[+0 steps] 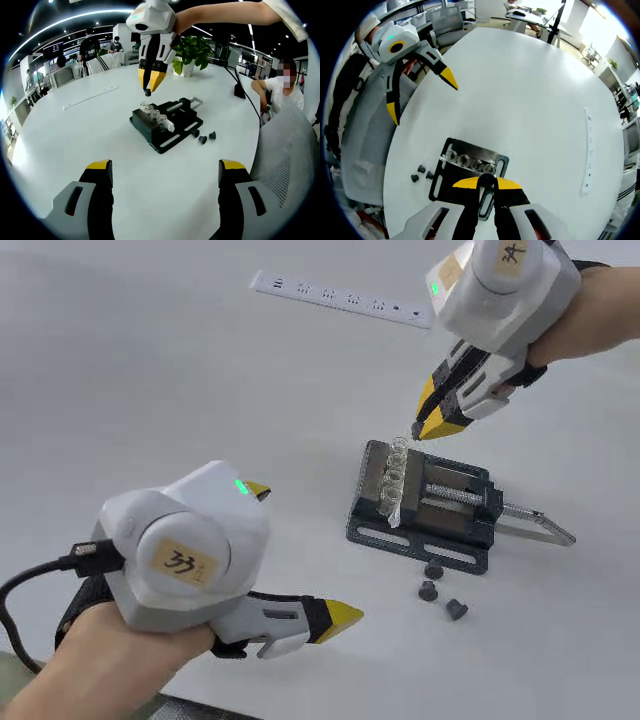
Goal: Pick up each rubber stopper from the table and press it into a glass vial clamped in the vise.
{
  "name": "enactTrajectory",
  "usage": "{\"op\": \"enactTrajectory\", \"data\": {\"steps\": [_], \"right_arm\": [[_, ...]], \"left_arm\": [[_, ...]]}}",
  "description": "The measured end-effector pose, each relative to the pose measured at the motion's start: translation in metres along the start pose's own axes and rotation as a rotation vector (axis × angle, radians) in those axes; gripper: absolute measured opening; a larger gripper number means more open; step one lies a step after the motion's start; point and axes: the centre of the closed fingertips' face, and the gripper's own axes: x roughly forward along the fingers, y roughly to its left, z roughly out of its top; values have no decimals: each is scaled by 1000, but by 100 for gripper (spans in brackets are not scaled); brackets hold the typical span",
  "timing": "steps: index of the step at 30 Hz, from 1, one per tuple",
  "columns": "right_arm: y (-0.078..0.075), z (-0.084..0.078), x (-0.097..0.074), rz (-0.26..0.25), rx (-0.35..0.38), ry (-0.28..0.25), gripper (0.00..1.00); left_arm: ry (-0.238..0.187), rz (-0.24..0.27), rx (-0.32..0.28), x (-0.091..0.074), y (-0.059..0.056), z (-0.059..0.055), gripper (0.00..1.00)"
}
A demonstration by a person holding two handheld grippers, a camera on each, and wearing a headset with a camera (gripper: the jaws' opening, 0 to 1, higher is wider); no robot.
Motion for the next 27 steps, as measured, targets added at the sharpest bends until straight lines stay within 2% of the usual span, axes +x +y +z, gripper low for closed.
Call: {"op": "enactTrajectory", "data": {"steps": [11, 27], "right_arm": [[-2, 3, 10, 22, -24, 15, 6], [-4, 1, 20, 34, -44, 42, 6]], "left_arm": [[4, 0, -15, 1, -2, -3, 86], [11, 4, -33, 1, 1, -9, 85]]}}
